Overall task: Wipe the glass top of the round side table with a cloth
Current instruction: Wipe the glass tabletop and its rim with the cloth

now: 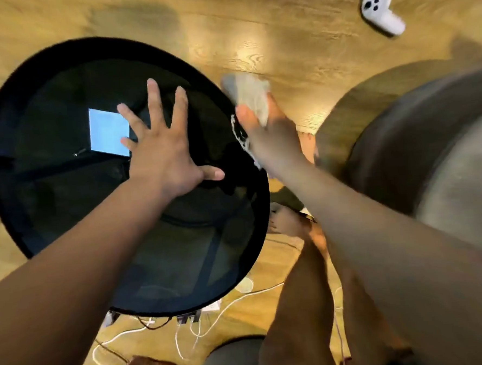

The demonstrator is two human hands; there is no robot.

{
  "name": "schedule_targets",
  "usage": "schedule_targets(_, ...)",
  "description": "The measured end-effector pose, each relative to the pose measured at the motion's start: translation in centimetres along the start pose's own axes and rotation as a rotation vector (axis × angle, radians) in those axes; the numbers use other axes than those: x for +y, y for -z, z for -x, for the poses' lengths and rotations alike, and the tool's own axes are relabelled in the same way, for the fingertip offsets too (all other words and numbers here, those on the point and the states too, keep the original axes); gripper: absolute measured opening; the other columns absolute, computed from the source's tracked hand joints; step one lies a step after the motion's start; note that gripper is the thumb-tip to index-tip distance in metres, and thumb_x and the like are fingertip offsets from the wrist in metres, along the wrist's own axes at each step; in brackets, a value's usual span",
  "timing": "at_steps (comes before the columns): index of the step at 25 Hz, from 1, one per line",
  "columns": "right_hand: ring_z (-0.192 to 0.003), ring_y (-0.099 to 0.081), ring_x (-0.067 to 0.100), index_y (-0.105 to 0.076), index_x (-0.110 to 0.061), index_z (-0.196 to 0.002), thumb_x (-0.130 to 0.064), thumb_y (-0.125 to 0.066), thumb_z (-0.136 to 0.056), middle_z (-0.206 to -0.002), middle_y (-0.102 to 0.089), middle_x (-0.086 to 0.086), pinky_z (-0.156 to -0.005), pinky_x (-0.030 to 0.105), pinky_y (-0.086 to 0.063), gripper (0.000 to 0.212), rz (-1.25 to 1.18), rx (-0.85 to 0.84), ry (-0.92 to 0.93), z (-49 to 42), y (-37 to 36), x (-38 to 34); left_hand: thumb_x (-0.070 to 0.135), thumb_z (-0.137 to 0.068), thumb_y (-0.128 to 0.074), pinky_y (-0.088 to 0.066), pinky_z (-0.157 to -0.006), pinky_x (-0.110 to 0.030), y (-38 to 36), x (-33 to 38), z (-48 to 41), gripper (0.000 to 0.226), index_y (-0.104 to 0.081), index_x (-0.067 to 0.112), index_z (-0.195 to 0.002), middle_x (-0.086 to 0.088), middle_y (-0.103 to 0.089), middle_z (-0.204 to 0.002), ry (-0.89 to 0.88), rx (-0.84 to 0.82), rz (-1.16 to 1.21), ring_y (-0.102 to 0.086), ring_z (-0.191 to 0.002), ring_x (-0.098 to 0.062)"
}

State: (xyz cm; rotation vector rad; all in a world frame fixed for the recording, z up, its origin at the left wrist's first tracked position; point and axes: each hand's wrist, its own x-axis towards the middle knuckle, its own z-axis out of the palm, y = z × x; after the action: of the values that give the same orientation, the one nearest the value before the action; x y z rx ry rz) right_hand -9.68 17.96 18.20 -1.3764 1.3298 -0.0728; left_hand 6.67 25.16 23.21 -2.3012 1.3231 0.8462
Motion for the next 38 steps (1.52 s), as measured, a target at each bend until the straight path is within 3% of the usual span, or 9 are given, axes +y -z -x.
schedule_targets(5,-0.127,-0.049,0.026,-0.048,-0.001,-0.135,-0.034,-0.022,-0.106,-0.135,-0.056,0.017,-0.106,0.032,-0.033,0.051,-0.033,-0.011,-0.407,0.2,3.1,5.1,0.07,-0.051,-0.082,-0.021,-0.106,-0.074,0.5,0.7,0.1,0.144,0.013,0.033,-0.153,-0.005,0.028,-0.161,0.008,-0.016,-0.014,0.017,-0.142,-0.056)
schedule_targets(9,-0.099,-0.057,0.008,-0.057,-0.026,-0.113,-0.045,-0.047,-0.097,-0.1,-0.062,-0.013,-0.084,0.022,-0.043,0.027,-0.118,0.073,-0.073,2.9,1.6,-2.2,0.068,-0.049,-0.085,-0.019,-0.104,-0.077,0.2,0.5,0.0,0.144,0.011,0.035,-0.152,-0.004,0.026,-0.162,0.009,-0.013,0.023,0.02,-0.141,-0.057)
schedule_targets(13,-0.088,-0.066,0.018,-0.062,-0.027,-0.101,-0.049,-0.053,-0.093,-0.093,-0.07,-0.004,-0.083,0.037,-0.053,0.025,-0.055,-0.077,0.122,-4.8,0.4,-9.5,0.07,-0.049,-0.082,-0.017,-0.106,-0.077,-0.2,0.5,0.2,0.143,0.013,0.036,-0.151,-0.002,0.028,-0.161,0.003,0.006,0.044,0.02,-0.14,-0.058)
schedule_targets(21,-0.106,-0.058,0.026,-0.047,-0.02,-0.138,-0.063,-0.054,-0.088,-0.12,-0.06,0.002,-0.085,0.033,-0.042,0.066,-0.246,0.243,-0.893,9.4,-1.3,0.9,0.077,-0.063,-0.069,-0.011,-0.11,-0.076,0.3,0.3,1.1,0.135,0.024,0.032,-0.151,-0.008,0.036,-0.158,-0.027,-0.005,0.056,0.025,-0.138,-0.059)
schedule_targets(24,-0.082,-0.06,0.029,-0.057,-0.009,-0.128,-0.057,-0.048,-0.095,-0.116,-0.067,0.018,-0.066,0.034,-0.045,0.059,-0.298,0.042,-1.043,16.5,-2.2,0.8,0.068,-0.075,-0.067,-0.007,-0.115,-0.069,0.2,-1.2,3.4,0.12,0.016,0.032,-0.153,-0.009,0.033,-0.159,0.016,-0.006,0.234,0.019,-0.144,-0.05)
schedule_targets(27,-0.072,-0.064,0.033,-0.063,0.0,-0.11,-0.052,-0.039,-0.1,-0.086,-0.07,0.02,-0.065,0.036,-0.048,0.057,-0.204,-0.218,-1.043,17.3,-0.6,-2.6,0.061,-0.087,-0.057,-0.007,-0.117,-0.062,-3.1,-6.2,9.7,0.089,-0.013,0.026,-0.155,-0.01,0.002,-0.166,0.378,0.338,0.616,-0.006,-0.15,-0.037)
schedule_targets(32,-0.076,-0.074,0.019,-0.069,-0.018,-0.1,-0.044,-0.062,-0.089,-0.081,-0.076,0.001,-0.062,0.033,-0.058,0.029,0.335,-0.7,-0.101,15.2,-9.4,-15.4,0.046,-0.098,-0.044,-0.036,-0.109,-0.039,-13.3,-6.3,22.2,0.049,-0.047,0.017,-0.138,-0.003,-0.048,-0.139,1.354,0.82,1.336,-0.045,-0.13,-0.021)
schedule_targets(35,-0.077,-0.066,0.006,-0.065,-0.023,-0.107,-0.048,-0.061,-0.086,-0.087,-0.07,-0.013,-0.066,0.028,-0.053,0.033,0.8,-0.943,0.865,16.2,-22.1,-18.2,0.044,-0.102,-0.041,-0.053,-0.094,-0.042,-17.2,-2.9,23.8,0.032,-0.057,0.024,-0.121,-0.002,-0.056,-0.126,1.448,0.995,2.113,-0.059,-0.113,-0.018)
schedule_targets(38,-0.103,-0.061,0.018,-0.056,-0.027,-0.123,-0.057,-0.049,-0.088,-0.111,-0.066,-0.006,-0.079,0.031,-0.046,0.047,1.208,-1.079,1.683,19.0,-33.1,-13.5,0.037,-0.102,-0.042,-0.058,-0.068,-0.038,-20.0,-2.2,24.7,0.021,-0.06,0.027,-0.101,-0.003,-0.062,-0.107,1.595,1.339,2.298,-0.064,-0.086,-0.019)
